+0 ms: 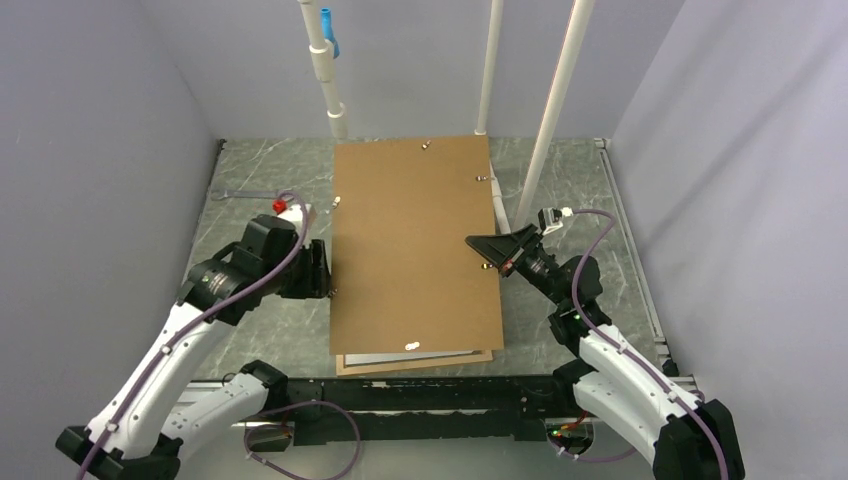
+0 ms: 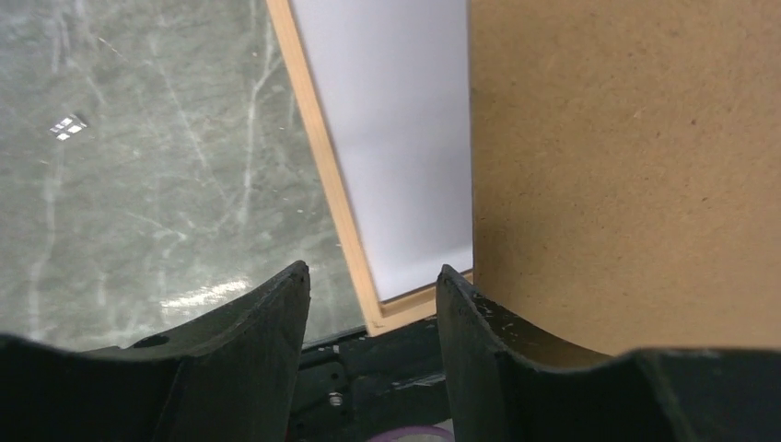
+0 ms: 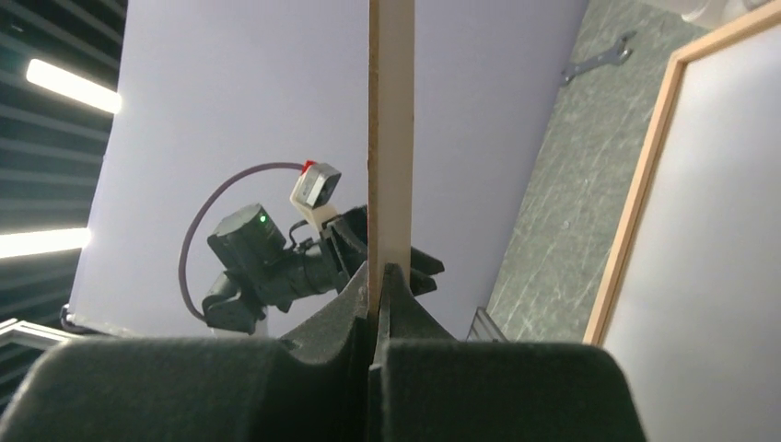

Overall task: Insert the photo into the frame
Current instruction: Adjust the photo frame item, then move the photo frame to the center of the board, then place the photo frame item in the photo frame.

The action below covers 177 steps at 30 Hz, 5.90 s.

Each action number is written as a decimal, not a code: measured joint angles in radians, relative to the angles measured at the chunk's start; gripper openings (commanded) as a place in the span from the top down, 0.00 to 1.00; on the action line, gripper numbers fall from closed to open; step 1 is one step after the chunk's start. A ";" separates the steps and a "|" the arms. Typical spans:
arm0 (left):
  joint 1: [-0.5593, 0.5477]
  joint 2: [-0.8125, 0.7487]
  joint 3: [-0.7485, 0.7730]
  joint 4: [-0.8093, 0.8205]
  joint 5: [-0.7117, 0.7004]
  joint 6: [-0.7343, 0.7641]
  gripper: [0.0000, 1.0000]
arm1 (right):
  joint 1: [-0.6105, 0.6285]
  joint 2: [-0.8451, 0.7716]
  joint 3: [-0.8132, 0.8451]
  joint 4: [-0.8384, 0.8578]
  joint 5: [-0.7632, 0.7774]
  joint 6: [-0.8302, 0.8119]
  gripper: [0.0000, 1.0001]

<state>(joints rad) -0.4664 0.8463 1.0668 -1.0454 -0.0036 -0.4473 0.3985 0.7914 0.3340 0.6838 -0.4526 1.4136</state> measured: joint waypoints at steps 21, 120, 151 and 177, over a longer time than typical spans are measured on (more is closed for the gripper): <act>-0.198 0.100 0.032 -0.063 -0.256 -0.041 0.17 | -0.058 0.028 -0.003 -0.058 0.003 -0.015 1.00; -0.006 0.412 -0.472 0.616 0.186 -0.124 0.40 | -0.187 0.172 -0.121 -0.200 -0.072 -0.195 1.00; 0.138 0.394 -0.589 0.866 0.415 -0.149 0.35 | -0.116 0.356 -0.147 -0.016 -0.019 -0.257 1.00; 0.147 0.403 -0.598 0.929 0.454 -0.148 0.34 | -0.048 0.439 -0.169 0.019 0.078 -0.289 0.69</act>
<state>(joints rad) -0.3195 1.2495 0.4686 -0.1165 0.4507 -0.5949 0.3508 1.2308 0.1646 0.7033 -0.3744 1.1244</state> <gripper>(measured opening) 0.662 0.194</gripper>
